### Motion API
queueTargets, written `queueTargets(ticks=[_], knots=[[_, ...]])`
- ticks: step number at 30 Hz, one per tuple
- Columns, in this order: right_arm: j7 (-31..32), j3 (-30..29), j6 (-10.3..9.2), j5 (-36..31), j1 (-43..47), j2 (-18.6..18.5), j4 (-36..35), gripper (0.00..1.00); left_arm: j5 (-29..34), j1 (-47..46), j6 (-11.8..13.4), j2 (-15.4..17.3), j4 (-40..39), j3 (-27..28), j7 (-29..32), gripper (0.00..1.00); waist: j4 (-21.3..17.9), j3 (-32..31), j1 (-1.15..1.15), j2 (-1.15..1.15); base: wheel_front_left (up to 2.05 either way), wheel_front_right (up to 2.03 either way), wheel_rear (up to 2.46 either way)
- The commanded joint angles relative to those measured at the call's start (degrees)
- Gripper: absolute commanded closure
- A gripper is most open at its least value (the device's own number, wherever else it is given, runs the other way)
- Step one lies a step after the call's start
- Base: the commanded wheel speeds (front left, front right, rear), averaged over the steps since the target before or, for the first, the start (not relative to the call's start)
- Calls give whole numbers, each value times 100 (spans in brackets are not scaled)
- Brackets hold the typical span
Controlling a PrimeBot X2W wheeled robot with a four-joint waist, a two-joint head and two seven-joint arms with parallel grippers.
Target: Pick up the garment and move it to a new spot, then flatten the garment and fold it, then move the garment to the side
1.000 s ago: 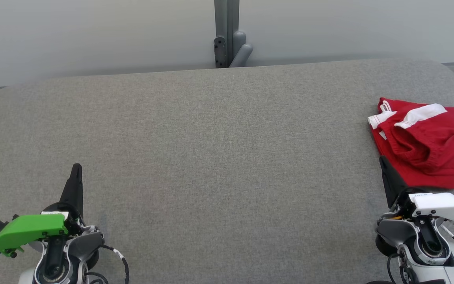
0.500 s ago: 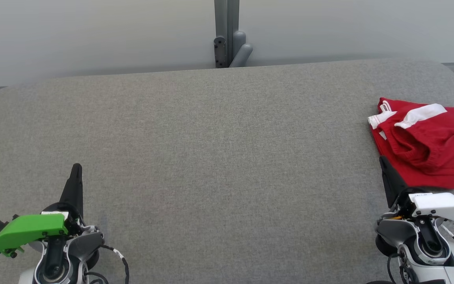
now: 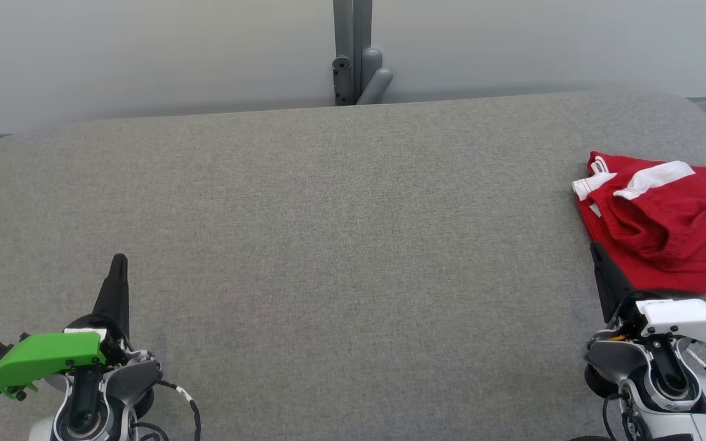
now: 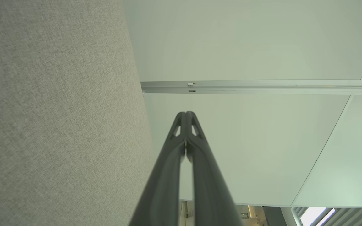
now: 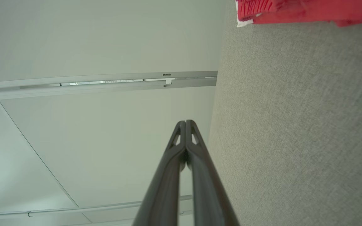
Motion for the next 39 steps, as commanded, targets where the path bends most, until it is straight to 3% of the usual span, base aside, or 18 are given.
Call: queueTargets(ticks=[1, 39], knots=[[-12, 6, 2, 54, -29, -27, -20, 100, -9, -67, -30, 36, -1, -1, 3, 100, 0, 0, 0, 0, 0, 0, 0], [-55, 64, 2, 102, -19, -61, -24, 100, -9, -67, -30, 36, -2, 0, 3, 100, 0, 0, 0, 0, 0, 0, 0]])
